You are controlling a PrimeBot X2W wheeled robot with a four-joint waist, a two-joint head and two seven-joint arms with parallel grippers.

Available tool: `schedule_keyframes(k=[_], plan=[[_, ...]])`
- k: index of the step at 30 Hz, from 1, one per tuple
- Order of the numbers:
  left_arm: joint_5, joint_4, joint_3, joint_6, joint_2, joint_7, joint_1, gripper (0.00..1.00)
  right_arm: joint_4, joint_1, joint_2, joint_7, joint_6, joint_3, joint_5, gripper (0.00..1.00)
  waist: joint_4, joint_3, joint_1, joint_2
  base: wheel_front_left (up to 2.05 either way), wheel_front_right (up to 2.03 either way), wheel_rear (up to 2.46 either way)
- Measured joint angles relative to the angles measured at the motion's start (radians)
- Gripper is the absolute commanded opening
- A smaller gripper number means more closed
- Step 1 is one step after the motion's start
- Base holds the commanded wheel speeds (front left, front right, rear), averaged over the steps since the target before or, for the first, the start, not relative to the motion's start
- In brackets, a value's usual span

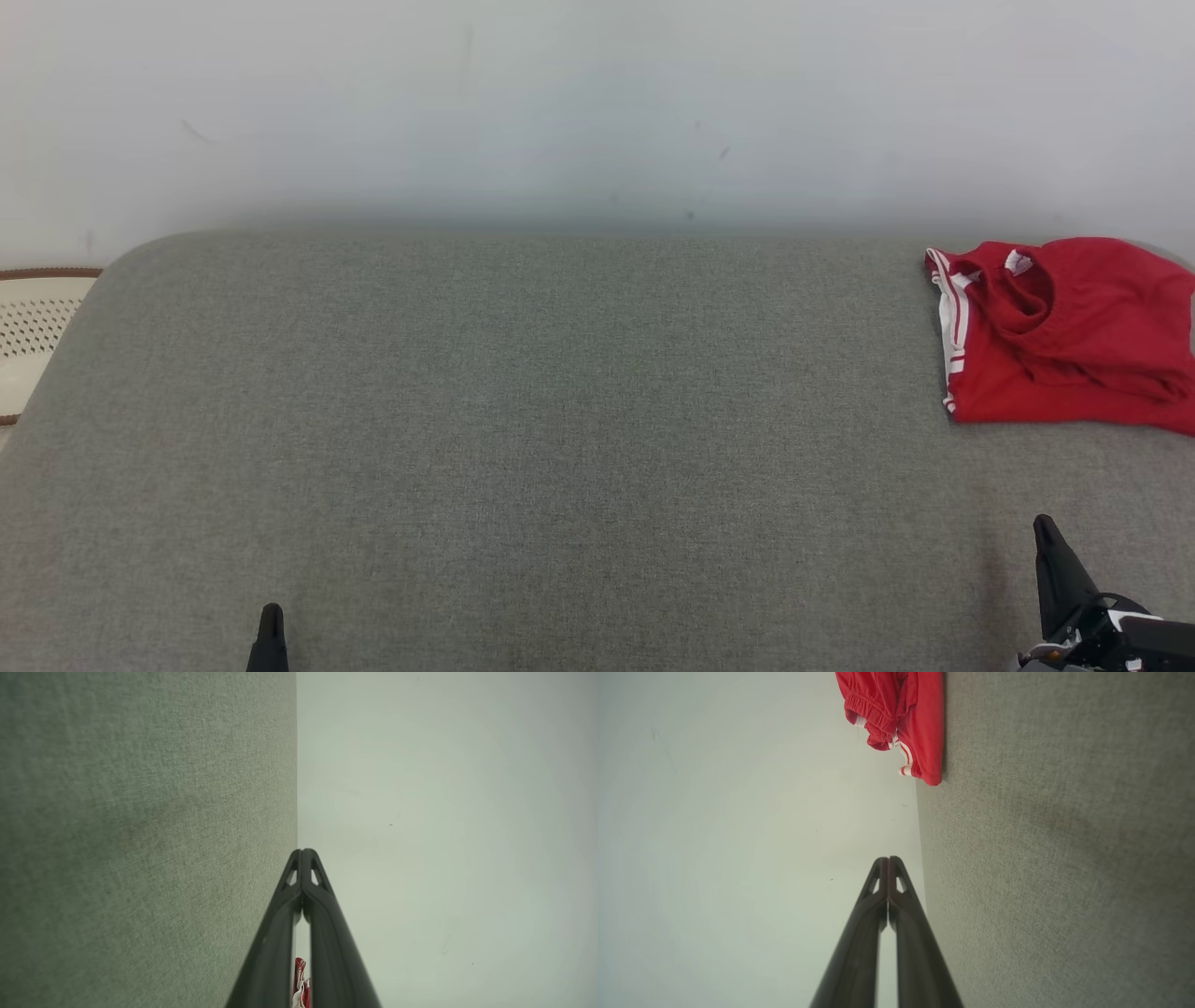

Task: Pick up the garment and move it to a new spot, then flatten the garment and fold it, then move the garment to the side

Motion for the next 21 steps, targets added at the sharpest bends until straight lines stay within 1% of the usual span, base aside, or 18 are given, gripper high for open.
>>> schedule_keyframes(k=[21], plan=[[0.000, 0.000, 0.000, 0.000, 0.000, 0.000, 0.000, 0.00, 0.001, 0.000, 0.002, 0.001, 0.000, -0.003, -0.003, 0.00, 0.000, 0.000, 0.0000, 0.0000, 0.00, 0.00, 0.00]])
